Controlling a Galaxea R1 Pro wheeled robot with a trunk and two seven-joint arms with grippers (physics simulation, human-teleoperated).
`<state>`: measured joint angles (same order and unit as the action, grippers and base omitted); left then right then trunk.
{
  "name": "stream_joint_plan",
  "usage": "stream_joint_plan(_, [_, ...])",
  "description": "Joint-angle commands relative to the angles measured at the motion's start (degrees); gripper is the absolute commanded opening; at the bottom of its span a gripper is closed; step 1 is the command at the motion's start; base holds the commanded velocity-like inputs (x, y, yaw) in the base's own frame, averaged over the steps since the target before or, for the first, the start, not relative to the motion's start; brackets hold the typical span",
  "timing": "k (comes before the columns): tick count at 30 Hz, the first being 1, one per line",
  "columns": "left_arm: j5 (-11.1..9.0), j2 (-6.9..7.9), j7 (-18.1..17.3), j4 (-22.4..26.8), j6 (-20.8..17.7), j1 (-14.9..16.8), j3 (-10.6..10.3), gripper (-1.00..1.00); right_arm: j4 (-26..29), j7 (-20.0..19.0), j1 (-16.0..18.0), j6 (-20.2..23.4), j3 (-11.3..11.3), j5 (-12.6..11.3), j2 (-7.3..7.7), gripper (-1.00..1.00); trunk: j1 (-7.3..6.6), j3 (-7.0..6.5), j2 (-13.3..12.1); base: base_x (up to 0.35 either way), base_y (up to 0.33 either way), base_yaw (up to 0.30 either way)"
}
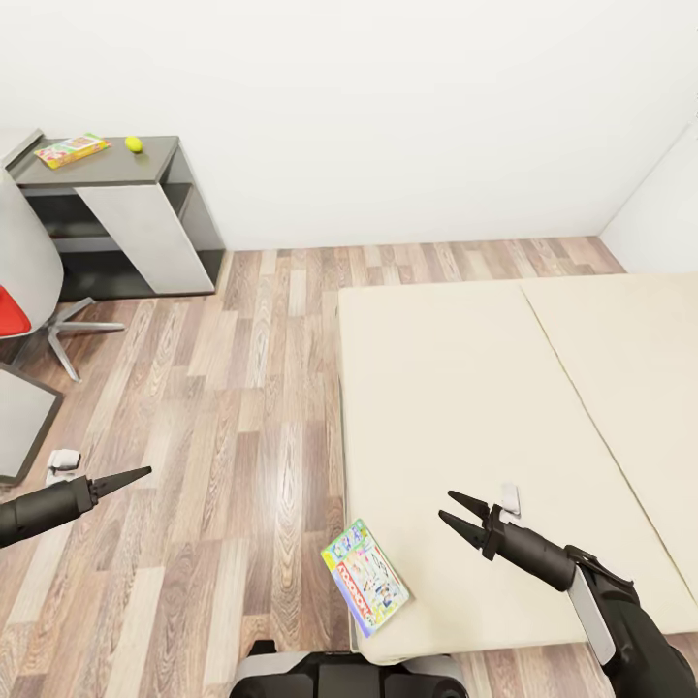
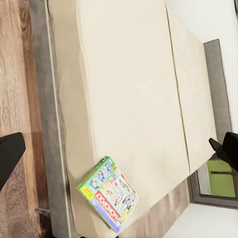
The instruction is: Put all the toys in the child's room - the three board games (two on the bed and one on the table), the two jigsaw puzzles on the table, and the tennis ball on the table - inside the toy box on the table in the child's room.
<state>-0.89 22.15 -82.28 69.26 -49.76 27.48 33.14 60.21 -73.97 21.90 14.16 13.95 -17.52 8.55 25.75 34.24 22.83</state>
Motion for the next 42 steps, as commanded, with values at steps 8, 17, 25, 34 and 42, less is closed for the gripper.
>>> stream_joint_plan(8, [0.01, 0.0, -0.22, 0.0, -0.6, 0.03, 0.0, 1.0, 0.0, -0.13, 0.05, 0.53, -0.03, -0.16, -0.01, 1.0, 0.03, -0.68, 0.08, 0.0, 0.0, 0.0])
stream_joint_plan(17, [0.01, 0.0, -0.19, 0.0, -0.59, 0.03, -0.07, 1.0, 0.0, -0.12, 0.02, 0.52, -0.05, -0.02, -0.02, 1.0, 0.03, -1.52, 0.08, 0.0, 0.0, 0.0])
stream_joint_plan(25, [0.01, 0.0, -0.18, 0.0, -0.56, 0.03, -0.07, 1.0, -0.03, -0.05, 0.02, 0.17, -0.07, 0.23, -0.07, 1.0, 0.03, -2.26, 0.08, 0.0, 0.0, 0.0])
stream_joint_plan(34, [0.01, 0.0, -0.2, 0.02, -0.55, 0.03, -0.09, 1.0, -0.01, -0.09, 0.03, -0.06, -0.02, 0.11, -0.04, 1.0, 0.03, -3.1, 0.08, 0.0, 0.0, 0.0])
stream_joint_plan(42, [0.01, 0.0, -0.19, 0.0, -0.55, 0.02, -0.09, 1.0, 0.0, -0.07, 0.03, -0.09, -0.05, 0.08, -0.03, 1.0, 0.03, -3.85, 0.08, 0.0, 0.0, 0.0])
